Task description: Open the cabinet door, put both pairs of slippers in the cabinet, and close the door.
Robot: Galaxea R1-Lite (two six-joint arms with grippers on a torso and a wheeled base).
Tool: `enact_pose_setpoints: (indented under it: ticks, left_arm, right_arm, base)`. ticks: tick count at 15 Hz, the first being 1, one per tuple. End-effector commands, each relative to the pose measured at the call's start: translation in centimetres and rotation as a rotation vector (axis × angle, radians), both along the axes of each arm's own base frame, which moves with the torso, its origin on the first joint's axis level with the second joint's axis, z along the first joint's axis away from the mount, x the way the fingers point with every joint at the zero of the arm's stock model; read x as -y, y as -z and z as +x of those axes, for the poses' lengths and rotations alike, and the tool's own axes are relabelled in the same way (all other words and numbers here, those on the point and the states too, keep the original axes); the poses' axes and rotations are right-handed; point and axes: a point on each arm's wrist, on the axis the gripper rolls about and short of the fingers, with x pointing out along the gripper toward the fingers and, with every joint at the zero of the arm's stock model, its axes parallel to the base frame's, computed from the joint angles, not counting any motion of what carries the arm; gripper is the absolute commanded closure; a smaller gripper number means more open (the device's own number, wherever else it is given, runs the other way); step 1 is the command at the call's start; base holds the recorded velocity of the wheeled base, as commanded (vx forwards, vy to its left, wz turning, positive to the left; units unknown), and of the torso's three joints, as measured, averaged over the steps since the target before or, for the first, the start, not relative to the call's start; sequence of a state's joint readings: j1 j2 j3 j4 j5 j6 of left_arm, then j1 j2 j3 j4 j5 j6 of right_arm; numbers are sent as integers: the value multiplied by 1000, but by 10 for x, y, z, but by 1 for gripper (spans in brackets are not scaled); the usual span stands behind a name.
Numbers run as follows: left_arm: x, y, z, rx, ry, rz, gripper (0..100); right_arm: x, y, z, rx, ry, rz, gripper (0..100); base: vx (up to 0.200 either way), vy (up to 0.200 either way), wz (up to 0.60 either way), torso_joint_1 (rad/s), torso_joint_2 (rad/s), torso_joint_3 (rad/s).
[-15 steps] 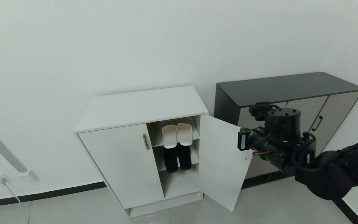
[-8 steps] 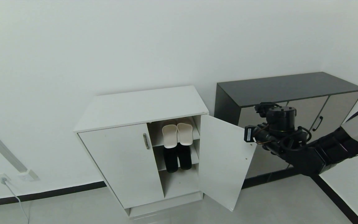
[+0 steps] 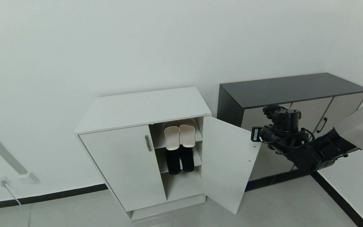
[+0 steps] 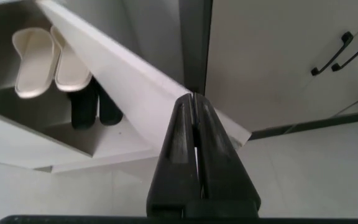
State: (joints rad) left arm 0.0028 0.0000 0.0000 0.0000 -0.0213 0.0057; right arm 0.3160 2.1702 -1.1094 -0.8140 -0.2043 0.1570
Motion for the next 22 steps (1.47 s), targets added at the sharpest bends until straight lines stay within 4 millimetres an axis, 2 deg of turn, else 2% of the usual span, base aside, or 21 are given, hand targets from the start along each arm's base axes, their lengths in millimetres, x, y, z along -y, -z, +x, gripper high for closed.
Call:
enact_pose_setpoints:
  ticks: [1,6,15,19,22]
  left_arm:
    - [0,0,0,0,0,0,100]
    - [0,0,0,0,0,0,100]
    - [0,0,0,0,0,0,100]
    - [0,0,0,0,0,0,100]
    - [0,0,0,0,0,0,100]
  right_arm:
    - [3,6,8,-3,14,0,100]
    - [11,21,21,-22,39,-8,100]
    - [7,22,16,-56,27,-20,100]
    - [-9,21,-1,-76,-20,-27,100]
    - [-40,28,-26,-117,-111,-47,100]
  base:
    - [0,0,0,0,0,0]
    - [0,0,0,0,0,0]
    - [0,0,0,0,0,0]
    - [0,0,0,0,0,0]
    - [0,0,0,0,0,0]
